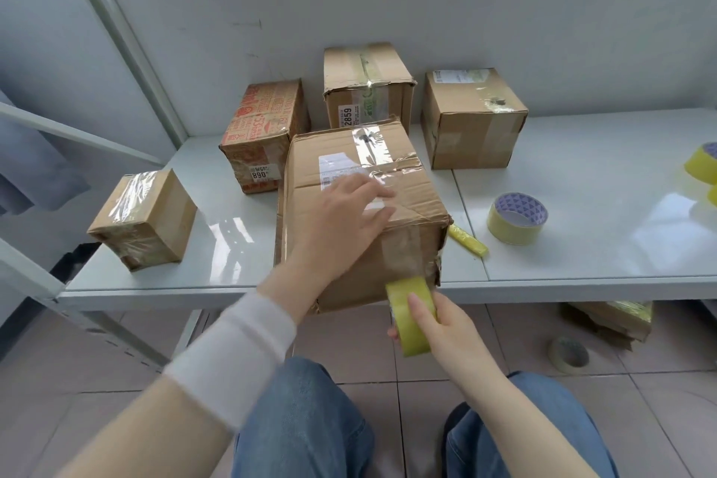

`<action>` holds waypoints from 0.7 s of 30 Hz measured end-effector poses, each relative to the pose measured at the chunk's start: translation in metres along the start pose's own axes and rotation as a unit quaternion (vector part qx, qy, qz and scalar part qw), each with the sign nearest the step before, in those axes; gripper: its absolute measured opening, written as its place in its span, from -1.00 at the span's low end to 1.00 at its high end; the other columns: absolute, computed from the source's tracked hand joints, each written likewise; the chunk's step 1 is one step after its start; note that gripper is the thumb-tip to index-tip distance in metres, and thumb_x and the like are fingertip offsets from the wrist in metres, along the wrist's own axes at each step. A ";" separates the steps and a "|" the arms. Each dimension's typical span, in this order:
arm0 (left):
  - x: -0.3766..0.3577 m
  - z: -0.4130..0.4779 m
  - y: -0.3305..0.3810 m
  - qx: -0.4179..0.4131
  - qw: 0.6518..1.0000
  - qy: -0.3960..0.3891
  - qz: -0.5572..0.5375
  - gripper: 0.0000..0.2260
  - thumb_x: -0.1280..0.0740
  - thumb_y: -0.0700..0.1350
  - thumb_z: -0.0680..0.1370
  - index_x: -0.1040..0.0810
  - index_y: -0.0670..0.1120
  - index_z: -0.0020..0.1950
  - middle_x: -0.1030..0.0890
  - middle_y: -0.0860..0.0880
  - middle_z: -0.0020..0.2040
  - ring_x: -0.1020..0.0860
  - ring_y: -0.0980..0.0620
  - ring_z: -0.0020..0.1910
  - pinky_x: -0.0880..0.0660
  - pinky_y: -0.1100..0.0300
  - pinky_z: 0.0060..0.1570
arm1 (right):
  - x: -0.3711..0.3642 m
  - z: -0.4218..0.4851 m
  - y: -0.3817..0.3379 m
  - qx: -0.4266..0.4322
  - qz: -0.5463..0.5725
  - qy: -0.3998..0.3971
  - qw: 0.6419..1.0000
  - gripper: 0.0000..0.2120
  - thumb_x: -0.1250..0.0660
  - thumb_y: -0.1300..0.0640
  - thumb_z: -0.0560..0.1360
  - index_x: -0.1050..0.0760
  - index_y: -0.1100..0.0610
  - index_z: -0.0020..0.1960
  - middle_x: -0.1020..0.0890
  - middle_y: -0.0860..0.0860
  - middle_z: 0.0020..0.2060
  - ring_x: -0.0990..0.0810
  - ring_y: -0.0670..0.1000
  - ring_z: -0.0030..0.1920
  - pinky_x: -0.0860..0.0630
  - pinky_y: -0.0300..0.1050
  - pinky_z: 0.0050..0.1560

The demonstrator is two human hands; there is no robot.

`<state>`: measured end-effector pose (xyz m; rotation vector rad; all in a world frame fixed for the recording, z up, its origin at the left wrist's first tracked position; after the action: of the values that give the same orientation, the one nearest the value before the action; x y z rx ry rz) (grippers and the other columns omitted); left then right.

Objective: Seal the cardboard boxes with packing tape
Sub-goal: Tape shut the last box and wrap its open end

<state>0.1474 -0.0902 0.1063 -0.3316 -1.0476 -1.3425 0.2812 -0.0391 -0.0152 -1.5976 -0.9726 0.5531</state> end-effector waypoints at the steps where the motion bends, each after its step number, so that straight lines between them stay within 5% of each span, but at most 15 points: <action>1: 0.009 -0.021 0.005 0.018 0.997 0.065 -0.049 -0.80 -0.27 0.00 0.54 -0.62 -0.08 -0.05 -0.60 0.03 -0.07 -0.48 0.25 -0.06 -0.33 0.46 -0.01 | 0.001 -0.001 0.001 0.003 0.001 0.000 1.000 -0.78 -0.11 0.01 0.61 -0.43 0.12 0.09 -0.65 -0.05 -0.18 -0.60 -0.11 -0.15 -0.50 -0.33 -0.14; 4: -0.003 -0.074 -0.001 0.167 0.972 0.071 -0.151 -0.93 -0.35 -0.17 0.53 -0.57 -0.05 -0.15 -0.58 0.08 -0.19 -0.48 0.28 -0.16 -0.33 0.53 -0.13 | 0.006 -0.007 0.002 0.033 0.002 0.019 0.999 -0.85 -0.10 0.09 0.62 -0.42 0.10 0.05 -0.53 -0.06 -0.14 -0.47 -0.17 -0.15 -0.36 -0.51 -0.28; 8: -0.043 -0.092 -0.014 0.316 0.914 0.009 -0.253 -0.93 -0.35 -0.09 0.54 -0.55 0.01 0.01 -0.59 0.18 -0.10 -0.52 0.38 -0.14 -0.36 0.57 -0.14 | 0.012 -0.012 0.009 0.070 0.042 0.052 0.995 -0.89 -0.18 0.13 0.58 -0.45 0.06 -0.08 -0.54 -0.04 -0.20 -0.49 -0.11 -0.18 -0.39 -0.47 -0.26; 12: -0.063 -0.088 -0.010 0.332 0.881 0.002 -0.337 -0.95 -0.32 -0.06 0.56 -0.56 0.06 -0.01 -0.66 0.14 -0.08 -0.58 0.24 -0.01 -0.43 0.44 -0.04 | 0.020 -0.009 0.020 0.065 0.073 0.065 0.993 -0.95 -0.27 0.16 0.54 -0.45 0.09 -0.11 -0.55 -0.04 -0.28 -0.51 -0.14 -0.25 -0.43 -0.40 -0.23; 17: -0.067 -0.089 -0.017 0.334 0.866 0.056 -0.367 -0.93 -0.35 -0.09 0.54 -0.59 0.04 -0.13 -0.66 0.12 -0.23 -0.59 0.13 -0.10 -0.47 0.27 -0.03 | 0.049 0.017 0.017 0.043 0.105 0.067 0.991 -0.88 -0.22 0.18 0.57 -0.48 0.15 -0.11 -0.64 0.02 -0.21 -0.60 -0.03 -0.18 -0.55 -0.25 -0.11; 21: -0.072 -0.087 -0.016 0.318 0.870 0.059 -0.372 -0.87 -0.32 -0.14 0.56 -0.58 0.02 -0.17 -0.60 0.17 -0.33 -0.53 0.20 -0.21 -0.44 0.36 -0.13 | 0.108 0.075 -0.001 0.130 -0.164 0.213 0.954 -0.87 -0.26 0.22 0.54 -0.51 0.21 0.06 -0.63 0.11 -0.01 -0.58 0.04 -0.02 -0.49 -0.10 0.05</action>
<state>0.1781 -0.1129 -0.0009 0.7144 -1.5167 -1.5475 0.2809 0.0924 -0.0179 -1.2161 -0.7758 0.0897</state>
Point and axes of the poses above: each hand's wrist, its own z-axis towards the middle knuckle, its own x-axis out of the back of the hand, y = z × x, the point moved 7 cm from there along z, towards the middle knuckle
